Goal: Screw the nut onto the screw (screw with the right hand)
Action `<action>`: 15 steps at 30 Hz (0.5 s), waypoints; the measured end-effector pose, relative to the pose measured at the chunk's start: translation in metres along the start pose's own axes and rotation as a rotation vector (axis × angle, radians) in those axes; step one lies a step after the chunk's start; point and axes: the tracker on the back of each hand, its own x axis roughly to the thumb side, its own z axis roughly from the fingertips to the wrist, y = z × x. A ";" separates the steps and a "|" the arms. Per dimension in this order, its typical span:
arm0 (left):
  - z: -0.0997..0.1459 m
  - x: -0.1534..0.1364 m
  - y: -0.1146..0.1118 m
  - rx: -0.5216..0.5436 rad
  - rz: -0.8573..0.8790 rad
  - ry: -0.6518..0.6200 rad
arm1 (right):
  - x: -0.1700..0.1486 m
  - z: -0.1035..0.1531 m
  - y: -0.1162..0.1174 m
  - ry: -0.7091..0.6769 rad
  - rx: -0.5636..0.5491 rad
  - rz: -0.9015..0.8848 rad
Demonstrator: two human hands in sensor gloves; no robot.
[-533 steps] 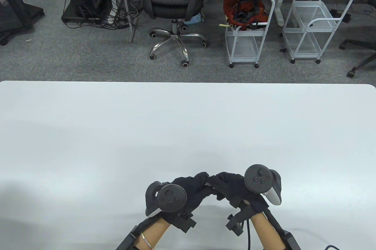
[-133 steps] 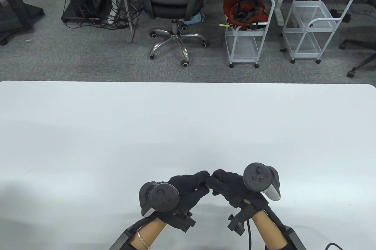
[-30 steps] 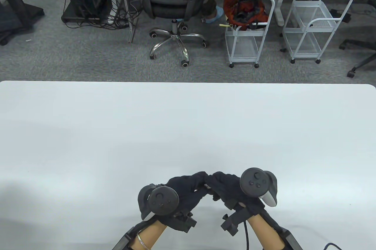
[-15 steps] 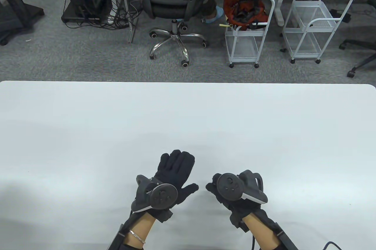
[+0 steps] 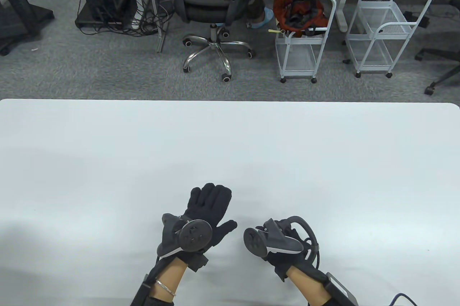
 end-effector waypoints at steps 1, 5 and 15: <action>0.000 0.000 0.000 -0.001 0.000 0.000 | -0.001 0.001 -0.002 -0.003 0.000 -0.017; 0.000 0.000 0.000 0.004 0.006 -0.003 | -0.011 0.010 -0.017 -0.015 -0.039 -0.119; 0.000 0.003 0.001 0.032 0.036 -0.023 | -0.050 0.035 -0.042 0.066 -0.455 -0.145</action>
